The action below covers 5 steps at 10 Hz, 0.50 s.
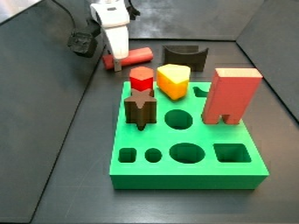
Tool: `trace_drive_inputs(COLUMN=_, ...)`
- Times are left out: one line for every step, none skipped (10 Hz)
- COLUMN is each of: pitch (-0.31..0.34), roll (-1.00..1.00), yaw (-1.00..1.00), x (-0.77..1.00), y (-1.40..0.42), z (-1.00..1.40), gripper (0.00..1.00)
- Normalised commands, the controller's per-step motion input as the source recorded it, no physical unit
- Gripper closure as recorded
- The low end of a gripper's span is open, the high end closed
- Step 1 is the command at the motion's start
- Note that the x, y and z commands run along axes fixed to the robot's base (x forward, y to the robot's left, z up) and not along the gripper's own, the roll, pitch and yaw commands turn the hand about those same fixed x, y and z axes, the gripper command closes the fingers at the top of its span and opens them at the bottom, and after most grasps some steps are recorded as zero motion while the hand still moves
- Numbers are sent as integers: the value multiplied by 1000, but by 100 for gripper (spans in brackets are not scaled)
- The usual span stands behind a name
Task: Pick up the oval object. Move up. Place the oval object on the fixture. Regrasp the oval object. Move to above the board. Insert the oval object.
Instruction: Pick up the oval object, then move up.
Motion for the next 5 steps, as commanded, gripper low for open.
trace_drive_inputs(pitch=0, roll=0, yaw=0, x=0, y=0, z=0, gripper=100)
trace_drive_inputs(pitch=0, roll=0, yaw=0, x=0, y=0, z=833, gripper=100)
trace_drive_inputs(pitch=-8, roll=17, yaw=-18, x=17, y=72, z=778, gripper=100)
trace_drive_inputs(pitch=11, roll=19, yaw=-24, x=10, y=69, z=724, gripper=100)
trace_drive_inputs(pitch=40, roll=28, yaw=-31, x=-4, y=38, z=551, gripper=100)
